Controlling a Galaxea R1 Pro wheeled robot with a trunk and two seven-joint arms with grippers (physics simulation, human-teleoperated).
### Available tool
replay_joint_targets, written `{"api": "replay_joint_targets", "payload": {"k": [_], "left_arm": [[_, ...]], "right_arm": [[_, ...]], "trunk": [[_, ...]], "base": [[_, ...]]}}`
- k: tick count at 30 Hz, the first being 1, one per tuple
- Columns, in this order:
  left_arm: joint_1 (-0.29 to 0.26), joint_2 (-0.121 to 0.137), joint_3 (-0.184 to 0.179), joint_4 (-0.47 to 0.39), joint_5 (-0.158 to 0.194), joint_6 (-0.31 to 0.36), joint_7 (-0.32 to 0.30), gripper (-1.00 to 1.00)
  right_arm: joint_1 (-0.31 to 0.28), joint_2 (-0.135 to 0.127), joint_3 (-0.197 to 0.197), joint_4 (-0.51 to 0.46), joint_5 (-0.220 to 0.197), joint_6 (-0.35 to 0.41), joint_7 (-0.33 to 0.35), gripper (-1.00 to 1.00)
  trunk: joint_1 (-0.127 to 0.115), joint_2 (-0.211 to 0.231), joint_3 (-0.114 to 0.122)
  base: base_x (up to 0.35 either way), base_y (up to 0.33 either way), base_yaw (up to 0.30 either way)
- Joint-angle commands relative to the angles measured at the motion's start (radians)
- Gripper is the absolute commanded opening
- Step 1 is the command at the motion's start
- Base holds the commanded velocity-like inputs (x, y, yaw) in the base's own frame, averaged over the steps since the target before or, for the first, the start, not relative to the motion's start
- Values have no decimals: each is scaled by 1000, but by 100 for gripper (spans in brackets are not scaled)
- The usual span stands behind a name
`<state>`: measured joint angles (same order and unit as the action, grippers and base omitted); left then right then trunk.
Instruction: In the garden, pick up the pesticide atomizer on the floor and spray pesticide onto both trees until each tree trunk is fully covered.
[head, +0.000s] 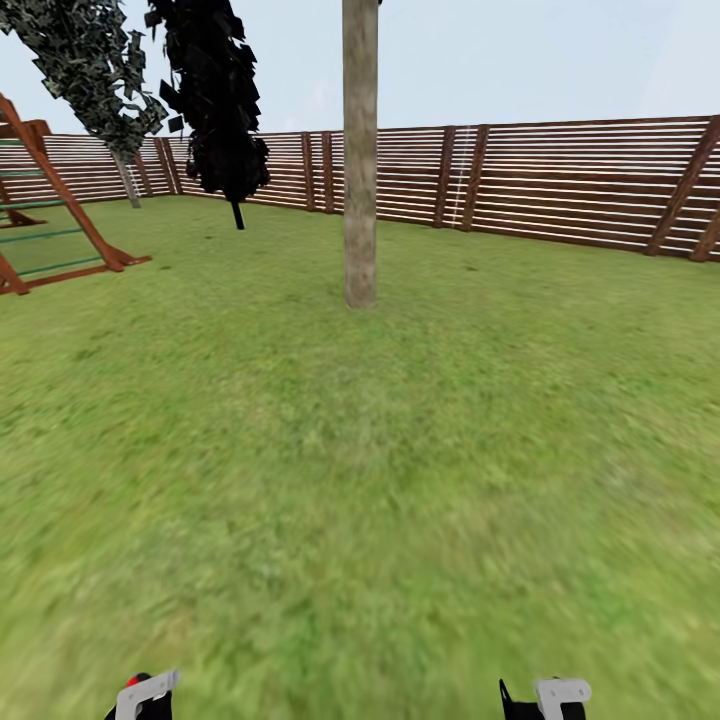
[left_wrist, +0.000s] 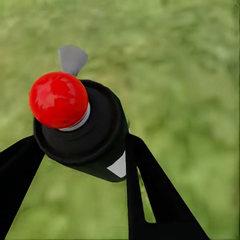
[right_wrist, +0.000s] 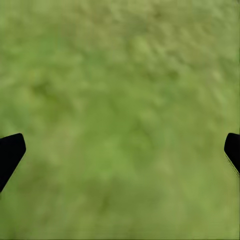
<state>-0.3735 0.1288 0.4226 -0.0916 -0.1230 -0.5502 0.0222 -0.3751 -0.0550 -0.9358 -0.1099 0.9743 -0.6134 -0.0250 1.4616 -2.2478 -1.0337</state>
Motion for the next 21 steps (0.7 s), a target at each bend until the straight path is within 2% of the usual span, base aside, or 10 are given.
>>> {"api": "replay_joint_targets", "payload": {"k": [1, 21], "left_arm": [[-1, 0, 7, 1, -10, -4, 2, -100], [-1, 0, 7, 1, -10, -4, 2, -100]], "right_arm": [[-1, 0, -8, 1, 11, -3, -3, 100], [-1, 0, -8, 1, 11, -3, -3, 100]], "trunk": [[0, 0, -1], [0, 0, -1]], "base": [[339, 0, 0], [339, 0, 0]]}}
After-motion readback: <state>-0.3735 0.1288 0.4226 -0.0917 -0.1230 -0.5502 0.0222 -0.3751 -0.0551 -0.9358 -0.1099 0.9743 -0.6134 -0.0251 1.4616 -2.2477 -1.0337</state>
